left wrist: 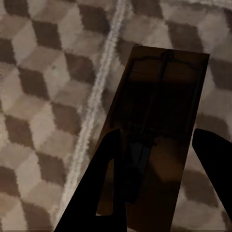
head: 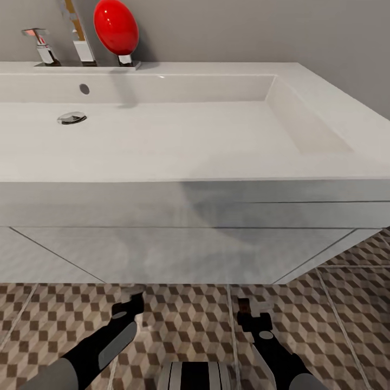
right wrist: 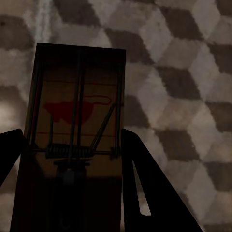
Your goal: Take the four mousetraps from the cabinet in the bathroom and place them on the bathroom floor. Make sure all four end up on the same floor surface, and ensure that at least two of them are either under or directly next to the same bathroom sink.
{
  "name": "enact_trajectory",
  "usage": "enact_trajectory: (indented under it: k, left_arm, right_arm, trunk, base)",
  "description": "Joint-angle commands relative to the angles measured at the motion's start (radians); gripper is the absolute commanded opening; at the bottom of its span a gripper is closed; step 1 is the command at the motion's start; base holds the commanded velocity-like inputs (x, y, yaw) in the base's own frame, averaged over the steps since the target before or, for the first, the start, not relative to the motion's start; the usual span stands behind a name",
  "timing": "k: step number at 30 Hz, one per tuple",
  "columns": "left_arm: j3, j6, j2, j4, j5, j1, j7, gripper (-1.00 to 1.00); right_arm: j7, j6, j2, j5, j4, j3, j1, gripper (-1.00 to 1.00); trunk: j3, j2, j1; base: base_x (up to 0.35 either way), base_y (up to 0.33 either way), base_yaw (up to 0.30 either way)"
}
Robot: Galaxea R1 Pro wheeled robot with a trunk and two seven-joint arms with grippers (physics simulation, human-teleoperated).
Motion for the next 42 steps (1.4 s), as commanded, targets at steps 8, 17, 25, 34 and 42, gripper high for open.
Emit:
enact_trajectory:
  k: [8, 17, 25, 34, 42]
  left_arm:
    - [-0.025, -0.002, -0.022, 0.025, 0.021, 0.028, 0.007, -1.0]
    - [-0.022, 0.014, -0.065, 0.076, 0.022, 0.079, -0.026, -1.0]
    - [-0.019, 0.014, -0.058, 0.094, 0.021, 0.101, -0.036, -1.0]
    - [0.011, 0.013, -0.033, 0.071, 0.02, 0.1, -0.031, -1.0]
    - [0.042, 0.018, 0.006, -0.003, 0.02, 0.1, -0.029, -1.0]
  right_arm:
    - [-0.006, -0.015, 0.028, -0.003, 0.022, 0.005, -0.029, -1.0]
    - [-0.006, -0.049, 0.058, 0.0, 0.021, 0.009, -0.078, -1.0]
    - [-0.006, -0.087, 0.059, -0.005, 0.025, 0.007, -0.079, -1.0]
    - [-0.006, -0.13, 0.059, -0.014, 0.031, 0.005, -0.079, -1.0]
    - [-0.006, -0.132, 0.059, -0.013, 0.032, 0.008, -0.079, -1.0]
  trunk:
    - [-0.001, 0.0, 0.0]
    - [-0.001, 0.0, 0.0]
    - [-0.001, 0.0, 0.0]
    - [-0.001, 0.0, 0.0]
    - [-0.001, 0.0, 0.0]
  base:
    - [0.0, 0.0, 0.0]
    - [0.0, 0.0, 0.0]
    - [0.0, 0.0, 0.0]
    - [0.0, 0.0, 0.0]
    - [0.0, 0.0, 0.0]
